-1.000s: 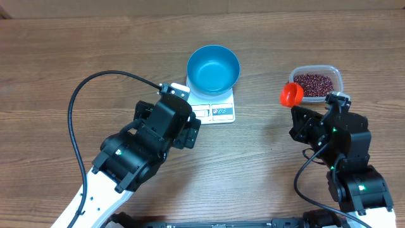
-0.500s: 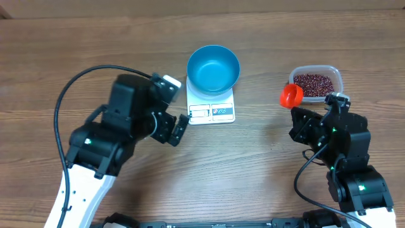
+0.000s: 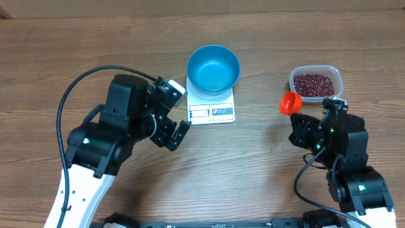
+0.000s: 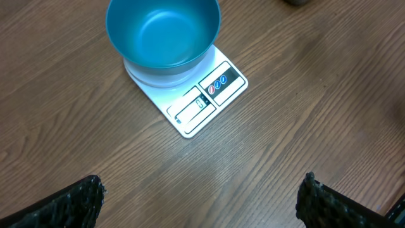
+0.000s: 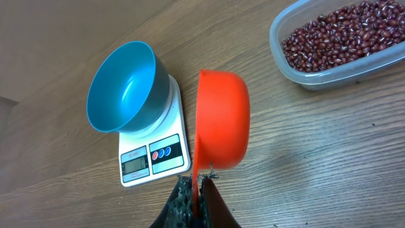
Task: Scoop item into bowl and weigh 150g on scale
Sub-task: 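Retract the left gripper from the scale and hold the scoop near the bean tub, then move the scoop over the bean tub and lower it into the beans, then drag the scoop through the beans with the right gripper to fill it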
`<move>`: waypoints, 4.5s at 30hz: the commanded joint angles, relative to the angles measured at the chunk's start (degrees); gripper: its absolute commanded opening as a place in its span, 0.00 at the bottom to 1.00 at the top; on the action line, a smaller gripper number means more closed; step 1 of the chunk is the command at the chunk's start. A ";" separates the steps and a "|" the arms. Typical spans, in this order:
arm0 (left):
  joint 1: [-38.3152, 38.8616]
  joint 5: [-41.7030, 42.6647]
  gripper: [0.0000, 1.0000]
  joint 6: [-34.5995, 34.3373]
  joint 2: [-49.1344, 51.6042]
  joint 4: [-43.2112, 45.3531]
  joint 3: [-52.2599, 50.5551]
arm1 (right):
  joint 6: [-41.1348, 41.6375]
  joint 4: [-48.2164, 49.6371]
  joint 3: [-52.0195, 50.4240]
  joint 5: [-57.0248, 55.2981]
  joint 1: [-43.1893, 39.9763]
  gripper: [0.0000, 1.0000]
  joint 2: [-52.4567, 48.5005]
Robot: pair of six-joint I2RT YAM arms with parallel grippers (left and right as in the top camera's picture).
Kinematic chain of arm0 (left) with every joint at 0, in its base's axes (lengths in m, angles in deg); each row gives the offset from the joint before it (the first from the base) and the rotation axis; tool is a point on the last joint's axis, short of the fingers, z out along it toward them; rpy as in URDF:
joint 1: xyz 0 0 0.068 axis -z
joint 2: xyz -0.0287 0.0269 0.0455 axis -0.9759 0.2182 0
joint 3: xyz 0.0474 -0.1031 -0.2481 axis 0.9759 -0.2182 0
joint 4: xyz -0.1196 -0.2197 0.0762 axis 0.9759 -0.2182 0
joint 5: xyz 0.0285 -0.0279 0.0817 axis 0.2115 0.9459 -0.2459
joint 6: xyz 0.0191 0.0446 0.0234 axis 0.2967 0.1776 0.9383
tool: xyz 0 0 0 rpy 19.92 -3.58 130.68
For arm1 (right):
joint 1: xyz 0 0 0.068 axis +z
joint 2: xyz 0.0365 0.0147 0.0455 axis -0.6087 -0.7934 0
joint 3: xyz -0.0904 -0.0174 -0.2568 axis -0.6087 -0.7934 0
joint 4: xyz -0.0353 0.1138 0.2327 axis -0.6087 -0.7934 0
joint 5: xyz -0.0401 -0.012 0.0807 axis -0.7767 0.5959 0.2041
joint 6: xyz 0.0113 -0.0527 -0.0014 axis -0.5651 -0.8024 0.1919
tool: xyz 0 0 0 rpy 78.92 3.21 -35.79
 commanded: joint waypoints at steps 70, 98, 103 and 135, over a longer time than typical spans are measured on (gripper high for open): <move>-0.24 -3.78 1.00 5.35 -0.11 -7.17 1.38 | -21.73 -9.31 33.94 -33.83 -7.80 0.04 -47.87; -0.24 -3.80 1.00 5.35 -0.11 -7.17 1.38 | -29.00 -5.20 33.83 -20.83 -12.28 0.04 -55.63; -0.24 -3.78 1.00 5.35 -0.11 -7.17 1.38 | -29.03 -6.10 33.83 -20.52 -12.28 0.04 -55.74; -0.24 -3.80 1.00 5.35 -0.11 -7.17 1.38 | -24.02 -8.20 33.83 13.44 -21.40 0.04 -58.47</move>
